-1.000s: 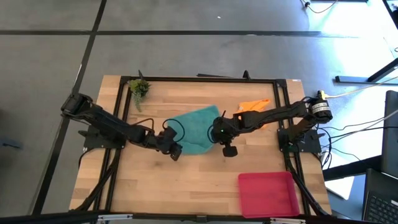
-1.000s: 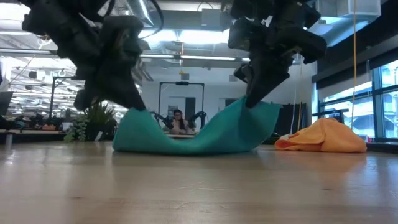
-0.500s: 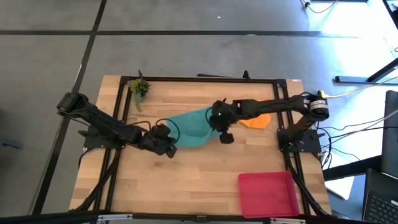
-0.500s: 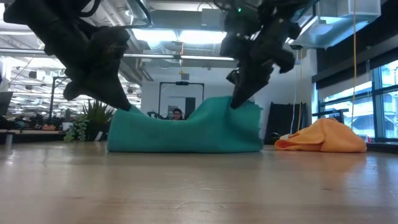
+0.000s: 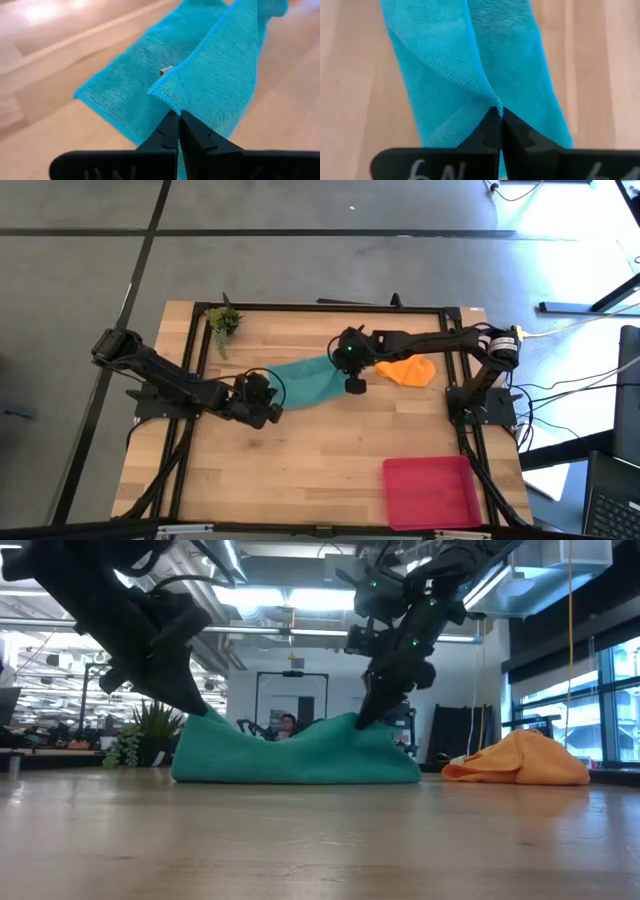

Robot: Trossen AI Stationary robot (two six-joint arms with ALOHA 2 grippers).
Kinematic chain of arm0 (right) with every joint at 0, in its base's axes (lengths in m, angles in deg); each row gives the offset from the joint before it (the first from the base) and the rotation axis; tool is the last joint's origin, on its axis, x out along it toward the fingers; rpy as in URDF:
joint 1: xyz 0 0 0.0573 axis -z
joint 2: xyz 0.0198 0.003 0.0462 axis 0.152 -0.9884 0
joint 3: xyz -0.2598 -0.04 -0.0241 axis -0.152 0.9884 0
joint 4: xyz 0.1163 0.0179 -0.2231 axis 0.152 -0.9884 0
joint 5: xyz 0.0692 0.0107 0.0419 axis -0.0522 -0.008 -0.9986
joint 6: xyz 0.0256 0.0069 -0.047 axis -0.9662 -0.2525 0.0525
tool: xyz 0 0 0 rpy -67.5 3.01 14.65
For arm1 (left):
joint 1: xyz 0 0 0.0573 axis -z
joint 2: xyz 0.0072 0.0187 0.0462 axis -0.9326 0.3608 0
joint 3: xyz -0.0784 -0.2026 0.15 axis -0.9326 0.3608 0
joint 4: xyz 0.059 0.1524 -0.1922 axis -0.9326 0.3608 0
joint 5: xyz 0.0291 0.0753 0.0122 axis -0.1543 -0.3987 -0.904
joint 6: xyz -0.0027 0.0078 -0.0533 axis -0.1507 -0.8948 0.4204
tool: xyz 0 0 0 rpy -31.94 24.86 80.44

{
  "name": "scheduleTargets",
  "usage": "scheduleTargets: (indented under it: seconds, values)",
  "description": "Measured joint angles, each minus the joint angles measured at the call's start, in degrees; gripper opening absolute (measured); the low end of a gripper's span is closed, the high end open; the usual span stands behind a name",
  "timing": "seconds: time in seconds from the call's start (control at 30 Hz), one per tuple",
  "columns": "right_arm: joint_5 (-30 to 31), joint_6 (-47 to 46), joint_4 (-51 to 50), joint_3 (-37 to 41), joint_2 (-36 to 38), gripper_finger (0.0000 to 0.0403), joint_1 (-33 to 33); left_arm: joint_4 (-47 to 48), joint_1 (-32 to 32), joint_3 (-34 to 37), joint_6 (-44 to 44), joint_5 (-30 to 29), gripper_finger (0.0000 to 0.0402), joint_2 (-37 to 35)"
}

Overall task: Roll microfiber towels into tight, uniform cylinder then place into a basket
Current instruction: Fold the blue microfiber cloth

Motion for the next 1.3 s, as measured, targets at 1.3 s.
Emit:
scheduleTargets:
  seconds: [1.3]
  values:
    - [4.8, 2.5, 4.9, 0.1, -3.9, 0.0078, 4.4, 0.7, -12.5, 0.0, -3.3, -0.5, 0.0, 8.9]
